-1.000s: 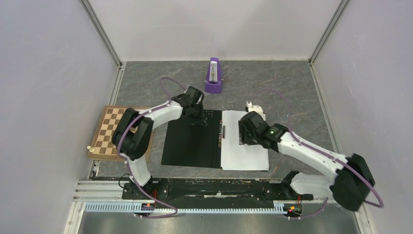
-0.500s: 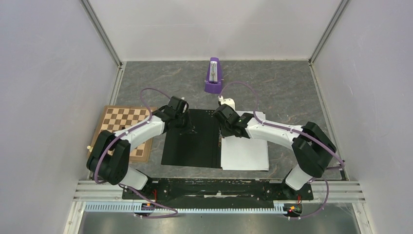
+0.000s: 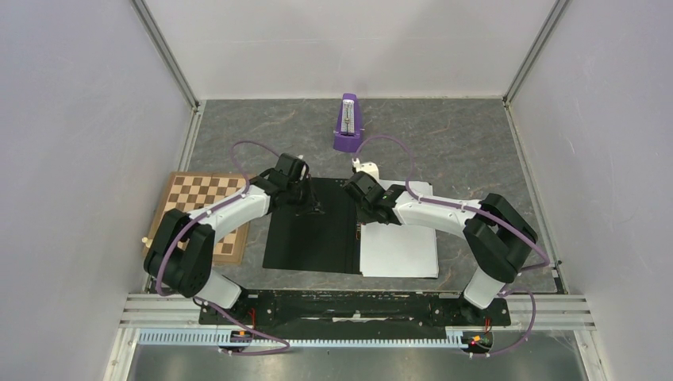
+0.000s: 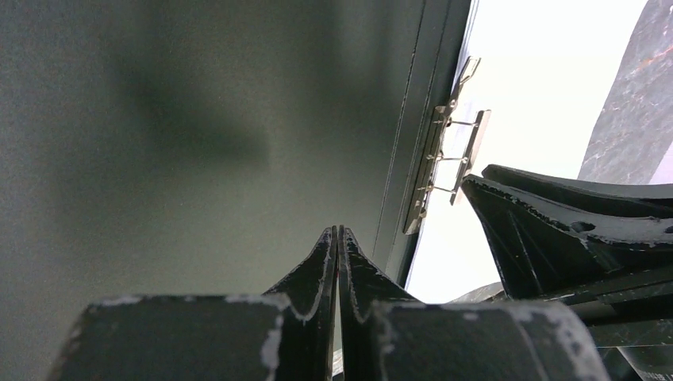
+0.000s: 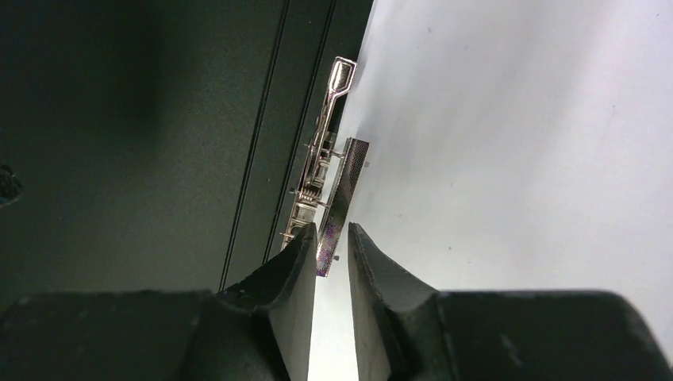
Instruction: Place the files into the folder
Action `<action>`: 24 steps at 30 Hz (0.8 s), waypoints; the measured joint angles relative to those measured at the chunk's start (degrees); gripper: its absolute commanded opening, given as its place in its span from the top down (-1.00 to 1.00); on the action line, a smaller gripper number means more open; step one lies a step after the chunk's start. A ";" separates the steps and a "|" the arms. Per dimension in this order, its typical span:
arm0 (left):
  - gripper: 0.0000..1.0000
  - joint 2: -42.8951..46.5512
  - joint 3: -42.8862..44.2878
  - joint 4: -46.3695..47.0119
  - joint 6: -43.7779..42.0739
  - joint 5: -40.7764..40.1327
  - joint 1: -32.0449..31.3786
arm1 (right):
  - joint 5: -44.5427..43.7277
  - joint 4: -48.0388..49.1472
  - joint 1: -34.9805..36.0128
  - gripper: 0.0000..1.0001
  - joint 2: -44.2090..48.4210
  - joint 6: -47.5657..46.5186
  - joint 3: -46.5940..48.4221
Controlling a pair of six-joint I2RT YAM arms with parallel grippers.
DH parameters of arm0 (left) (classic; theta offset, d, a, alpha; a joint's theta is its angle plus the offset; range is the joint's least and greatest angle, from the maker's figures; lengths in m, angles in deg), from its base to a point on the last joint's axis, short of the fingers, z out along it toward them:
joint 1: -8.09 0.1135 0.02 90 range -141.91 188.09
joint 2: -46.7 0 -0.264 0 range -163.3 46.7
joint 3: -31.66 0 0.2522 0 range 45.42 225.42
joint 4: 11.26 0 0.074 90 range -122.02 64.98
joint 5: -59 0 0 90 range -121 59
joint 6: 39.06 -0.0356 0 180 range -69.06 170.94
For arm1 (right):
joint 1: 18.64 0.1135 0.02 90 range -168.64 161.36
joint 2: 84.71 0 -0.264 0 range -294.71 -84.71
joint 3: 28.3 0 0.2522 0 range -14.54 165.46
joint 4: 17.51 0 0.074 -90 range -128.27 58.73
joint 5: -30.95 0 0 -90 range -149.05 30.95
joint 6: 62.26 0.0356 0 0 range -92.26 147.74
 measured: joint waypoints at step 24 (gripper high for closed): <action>0.89 -1.68 2.60 -0.04 0.00 0.00 0.00 | 2.91 7.39 -3.06 0.90 1.64 -0.13 -5.86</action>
